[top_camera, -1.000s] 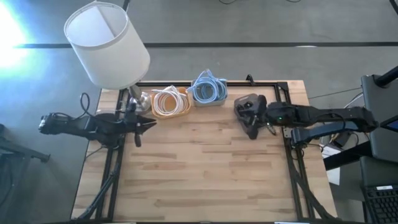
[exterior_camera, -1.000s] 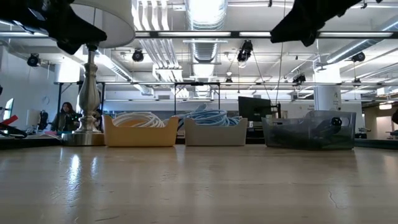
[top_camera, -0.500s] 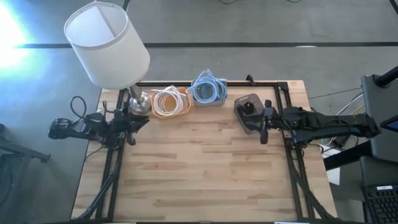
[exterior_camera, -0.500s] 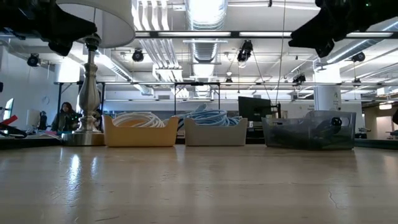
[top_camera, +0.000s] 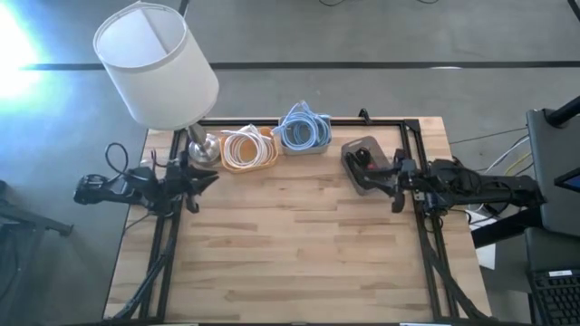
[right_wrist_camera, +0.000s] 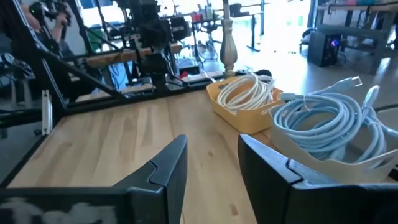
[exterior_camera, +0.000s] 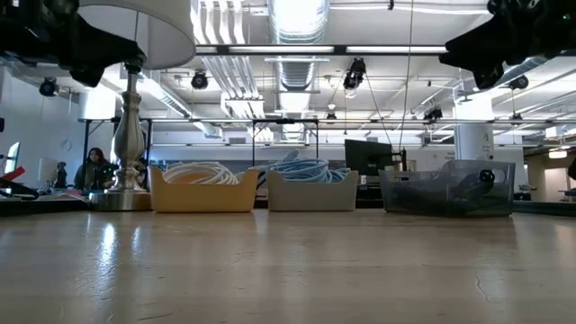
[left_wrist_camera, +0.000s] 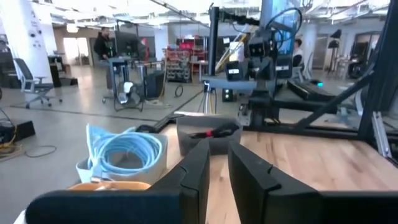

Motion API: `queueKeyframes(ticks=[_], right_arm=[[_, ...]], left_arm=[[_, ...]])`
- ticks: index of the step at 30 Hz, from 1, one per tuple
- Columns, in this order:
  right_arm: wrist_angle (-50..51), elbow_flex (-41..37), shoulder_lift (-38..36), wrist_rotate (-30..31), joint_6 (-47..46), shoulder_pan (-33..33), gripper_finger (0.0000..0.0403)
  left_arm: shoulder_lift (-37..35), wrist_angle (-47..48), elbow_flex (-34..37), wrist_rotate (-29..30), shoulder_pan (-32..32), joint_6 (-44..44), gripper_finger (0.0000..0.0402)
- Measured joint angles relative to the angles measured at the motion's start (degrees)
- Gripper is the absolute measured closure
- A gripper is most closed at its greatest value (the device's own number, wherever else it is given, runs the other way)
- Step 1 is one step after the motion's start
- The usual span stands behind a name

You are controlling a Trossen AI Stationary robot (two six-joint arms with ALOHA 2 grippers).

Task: Pick & Place USB Port
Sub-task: Return to Home Position

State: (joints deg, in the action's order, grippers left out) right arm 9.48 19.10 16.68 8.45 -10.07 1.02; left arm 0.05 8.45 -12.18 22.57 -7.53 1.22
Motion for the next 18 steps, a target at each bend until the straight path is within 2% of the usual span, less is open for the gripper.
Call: queueKeyframes(ticks=[4,11,18], right_arm=[[0.0,-2.4,-4.2,-0.3,-1.0,0.0,0.0262],[0.0,-6.3,-10.9,-5.7,-2.9,0.0,0.0271],[0.0,-9.1,-16.7,-6.0,-1.0,0.0,0.0275]], left_arm=[[0.0,-0.2,1.1,0.0,0.0,0.3,0.0339],[0.0,-3.5,4.3,1.3,0.0,0.6,0.0339],[0.0,-10.1,8.6,1.5,0.0,1.1,0.0339]])
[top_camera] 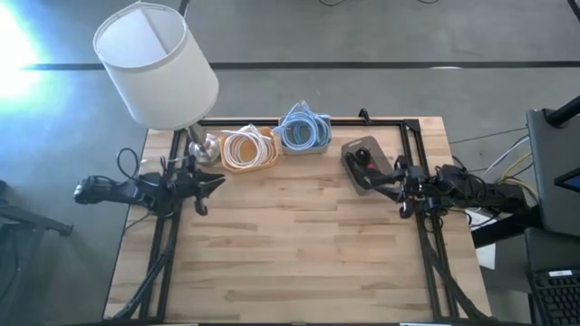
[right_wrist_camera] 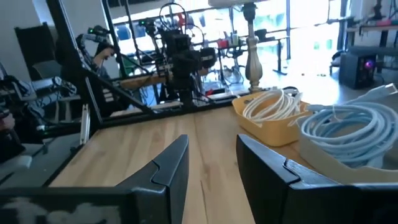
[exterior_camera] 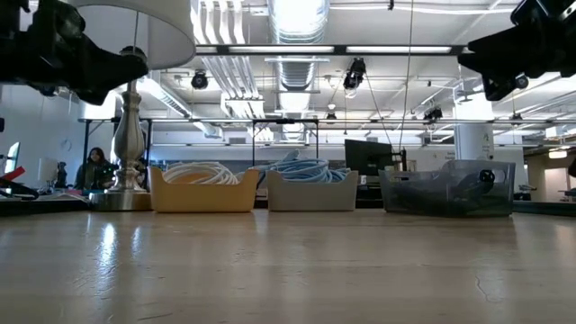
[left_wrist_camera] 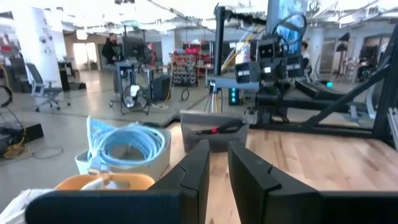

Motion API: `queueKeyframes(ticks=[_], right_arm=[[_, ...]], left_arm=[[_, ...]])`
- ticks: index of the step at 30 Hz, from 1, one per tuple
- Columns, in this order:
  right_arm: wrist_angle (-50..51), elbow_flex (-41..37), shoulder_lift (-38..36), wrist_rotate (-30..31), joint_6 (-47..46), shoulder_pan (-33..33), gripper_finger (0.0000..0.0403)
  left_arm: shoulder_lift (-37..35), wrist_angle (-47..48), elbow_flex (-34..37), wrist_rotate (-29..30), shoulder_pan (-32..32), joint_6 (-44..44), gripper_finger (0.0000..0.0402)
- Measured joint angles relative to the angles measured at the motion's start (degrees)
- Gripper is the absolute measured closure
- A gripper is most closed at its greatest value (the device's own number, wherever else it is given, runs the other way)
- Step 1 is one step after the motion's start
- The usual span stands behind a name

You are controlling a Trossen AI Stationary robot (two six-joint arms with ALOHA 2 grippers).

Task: Pick & Place USB Port
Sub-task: Return to Home Position

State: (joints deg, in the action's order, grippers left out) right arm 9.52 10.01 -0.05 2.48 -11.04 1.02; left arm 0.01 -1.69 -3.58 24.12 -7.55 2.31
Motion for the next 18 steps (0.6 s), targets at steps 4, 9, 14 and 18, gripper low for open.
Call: queueKeyframes(ticks=[4,9,14,18], right_arm=[[0.1,-0.3,0.4,-1.1,1.6,0.0,0.0270],[-0.1,-1.2,0.0,-1.2,2.8,0.0,0.0265],[-3.2,-3.8,0.0,-1.1,4.0,0.0,0.0266],[-7.3,-6.5,0.1,-1.0,5.1,0.0,0.0271]], left_arm=[[0.0,-3.7,2.7,0.0,0.0,1.3,0.0339],[0.0,-3.3,3.0,0.0,0.0,1.0,0.0339],[0.0,-3.5,3.1,0.0,0.0,1.7,0.0339],[0.0,-2.4,3.1,0.0,0.0,0.7,0.0339]])
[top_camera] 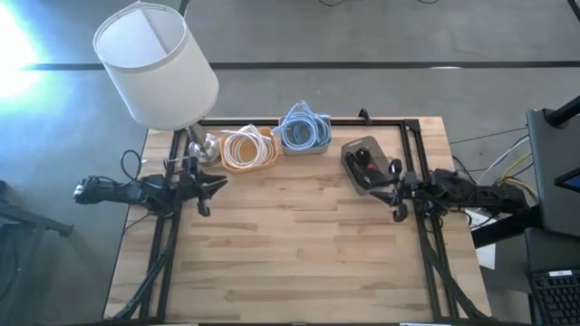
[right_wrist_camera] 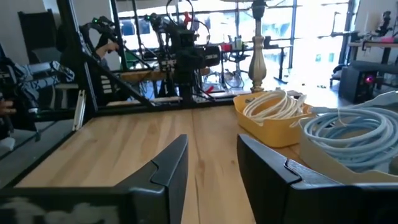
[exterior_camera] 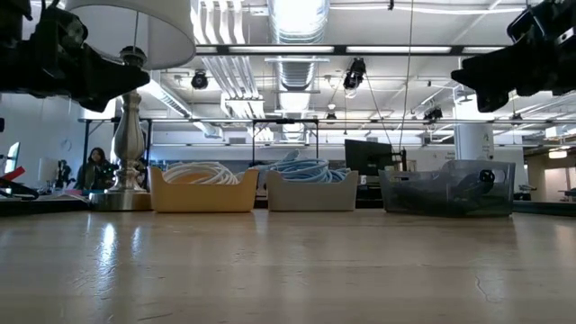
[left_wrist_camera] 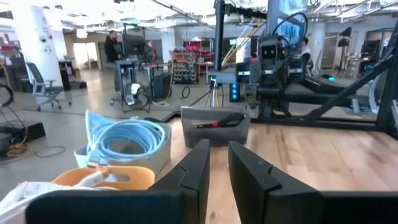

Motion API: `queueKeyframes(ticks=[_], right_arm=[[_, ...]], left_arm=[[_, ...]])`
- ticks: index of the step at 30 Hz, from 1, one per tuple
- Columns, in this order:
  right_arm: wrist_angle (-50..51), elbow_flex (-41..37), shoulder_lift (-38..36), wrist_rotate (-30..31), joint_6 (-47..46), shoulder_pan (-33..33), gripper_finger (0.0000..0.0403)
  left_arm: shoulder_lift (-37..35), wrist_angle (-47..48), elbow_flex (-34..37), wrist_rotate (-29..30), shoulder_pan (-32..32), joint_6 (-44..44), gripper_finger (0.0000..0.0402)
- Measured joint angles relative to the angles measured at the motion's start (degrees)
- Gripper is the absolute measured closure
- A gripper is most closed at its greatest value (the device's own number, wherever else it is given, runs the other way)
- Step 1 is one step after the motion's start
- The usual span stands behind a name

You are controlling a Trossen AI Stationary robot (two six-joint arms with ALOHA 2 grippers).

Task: Pick & Place USB Port
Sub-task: Return to Home Position

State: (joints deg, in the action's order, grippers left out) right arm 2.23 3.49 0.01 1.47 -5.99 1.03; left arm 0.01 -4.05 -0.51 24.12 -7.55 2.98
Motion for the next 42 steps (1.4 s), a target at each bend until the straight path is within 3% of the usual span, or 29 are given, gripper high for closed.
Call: queueKeyframes(ticks=[8,16,42], right_arm=[[-4.1,-3.0,0.7,1.1,0.5,0.1,0.0280],[-4.5,-3.0,0.8,9.1,4.7,0.2,0.0272],[-4.5,-3.0,0.9,9.1,4.5,0.1,0.0273]], left_arm=[[0.2,0.3,0.0,0.0,0.0,0.0,0.0339],[0.3,0.4,0.1,0.0,0.0,0.0,0.0339],[0.3,0.6,0.2,0.0,0.0,0.0,0.0339]])
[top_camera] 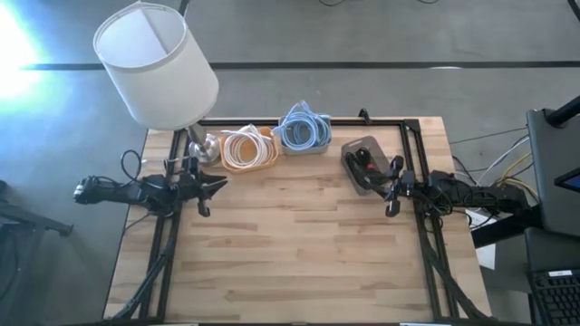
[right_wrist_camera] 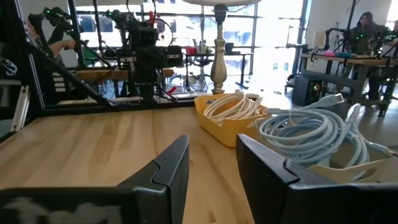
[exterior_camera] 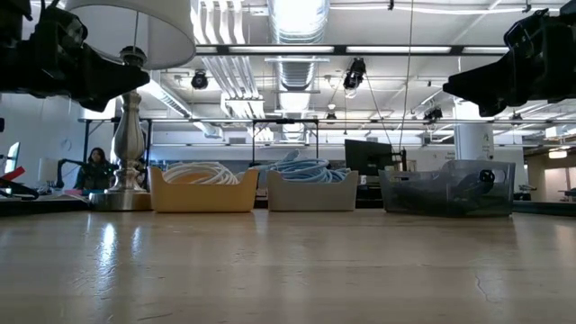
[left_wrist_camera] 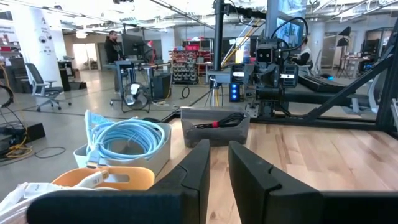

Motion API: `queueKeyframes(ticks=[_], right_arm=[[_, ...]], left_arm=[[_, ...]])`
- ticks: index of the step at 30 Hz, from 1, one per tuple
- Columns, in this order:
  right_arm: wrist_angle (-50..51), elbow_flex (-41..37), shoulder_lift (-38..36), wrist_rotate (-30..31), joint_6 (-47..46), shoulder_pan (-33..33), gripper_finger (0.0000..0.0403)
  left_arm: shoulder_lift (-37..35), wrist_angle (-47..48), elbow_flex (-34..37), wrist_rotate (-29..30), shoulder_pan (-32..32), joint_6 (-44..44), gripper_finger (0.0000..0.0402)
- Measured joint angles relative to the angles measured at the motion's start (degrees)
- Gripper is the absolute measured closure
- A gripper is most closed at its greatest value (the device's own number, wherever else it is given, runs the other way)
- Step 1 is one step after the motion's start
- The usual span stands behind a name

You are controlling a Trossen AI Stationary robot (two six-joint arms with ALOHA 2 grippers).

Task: Pick & Place USB Port
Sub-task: Return to Home Position

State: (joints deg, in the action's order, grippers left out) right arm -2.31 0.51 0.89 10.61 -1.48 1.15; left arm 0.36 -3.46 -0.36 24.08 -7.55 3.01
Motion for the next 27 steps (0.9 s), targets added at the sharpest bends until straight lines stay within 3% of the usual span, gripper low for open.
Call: queueKeyframes(ticks=[27], right_arm=[[0.0,0.0,0.0,0.0,0.0,0.0,0.0273]], left_arm=[[0.0,0.0,0.0,0.0,0.0,0.0,0.0339]])
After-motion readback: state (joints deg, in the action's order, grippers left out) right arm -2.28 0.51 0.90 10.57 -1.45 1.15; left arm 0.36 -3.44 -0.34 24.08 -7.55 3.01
